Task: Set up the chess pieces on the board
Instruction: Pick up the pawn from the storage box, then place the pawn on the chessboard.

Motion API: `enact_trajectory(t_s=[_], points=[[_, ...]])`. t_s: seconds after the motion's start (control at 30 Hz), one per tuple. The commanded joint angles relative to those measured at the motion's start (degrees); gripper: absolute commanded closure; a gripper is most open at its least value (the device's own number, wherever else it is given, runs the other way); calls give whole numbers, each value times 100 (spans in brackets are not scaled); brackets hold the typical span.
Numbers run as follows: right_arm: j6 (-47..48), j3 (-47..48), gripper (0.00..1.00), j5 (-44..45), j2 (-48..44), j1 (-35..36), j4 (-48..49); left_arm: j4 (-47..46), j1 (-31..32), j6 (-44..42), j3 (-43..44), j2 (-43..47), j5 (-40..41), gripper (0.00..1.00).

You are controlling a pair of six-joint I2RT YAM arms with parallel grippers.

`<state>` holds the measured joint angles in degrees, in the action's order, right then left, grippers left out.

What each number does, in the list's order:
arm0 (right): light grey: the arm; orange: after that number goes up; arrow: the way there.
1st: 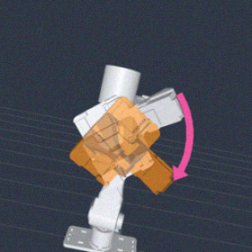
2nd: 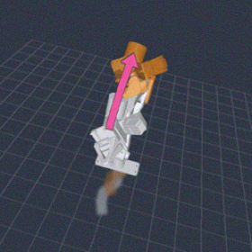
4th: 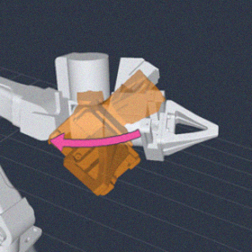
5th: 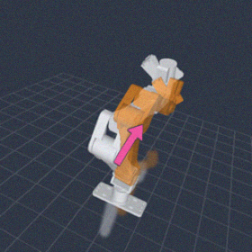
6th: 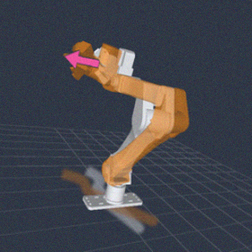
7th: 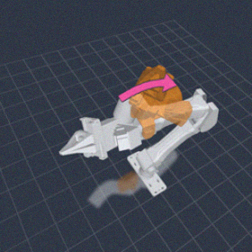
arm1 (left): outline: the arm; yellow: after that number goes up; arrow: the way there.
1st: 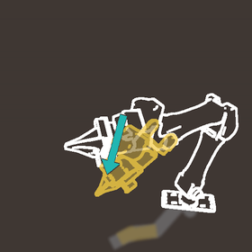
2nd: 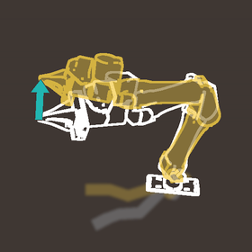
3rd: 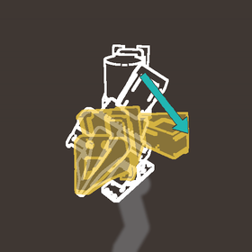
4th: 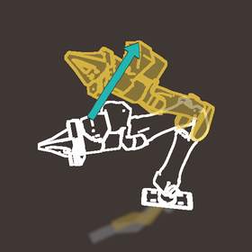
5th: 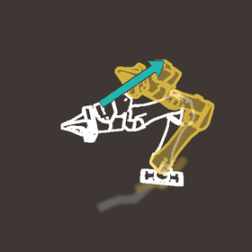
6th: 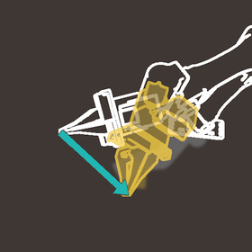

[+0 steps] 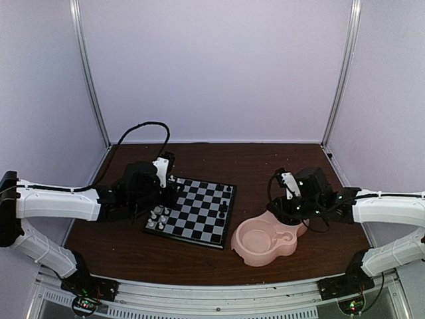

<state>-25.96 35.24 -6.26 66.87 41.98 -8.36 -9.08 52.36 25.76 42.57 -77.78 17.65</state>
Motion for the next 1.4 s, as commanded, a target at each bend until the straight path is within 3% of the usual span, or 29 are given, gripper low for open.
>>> enact_trajectory(t_s=[0.0,0.17,0.3,0.47,0.7,0.93,1.07,1.37], points=[[368,515,88,102,342,705,286,-389,-447,766,-347,150,-583,71],[783,1309,89,203,1162,1348,275,-481,-474,1012,-426,166,-764,71],[1266,1940,89,735,1806,1813,214,-750,-511,1128,-520,182,-1443,68],[1716,2132,89,1553,2271,2222,644,-979,-526,1172,-509,63,-2294,52],[2301,1880,91,2860,2423,2817,1169,-1443,-534,1489,-296,-616,-3454,55],[2371,1790,90,3096,2488,2871,1302,-2023,-534,1793,-197,-1021,-4355,60],[2313,1872,90,3161,2622,2870,1253,-1971,-534,1802,-201,-963,-4307,59],[1978,3013,90,2926,3584,2860,505,-919,-641,1484,-326,-300,-2694,53]])
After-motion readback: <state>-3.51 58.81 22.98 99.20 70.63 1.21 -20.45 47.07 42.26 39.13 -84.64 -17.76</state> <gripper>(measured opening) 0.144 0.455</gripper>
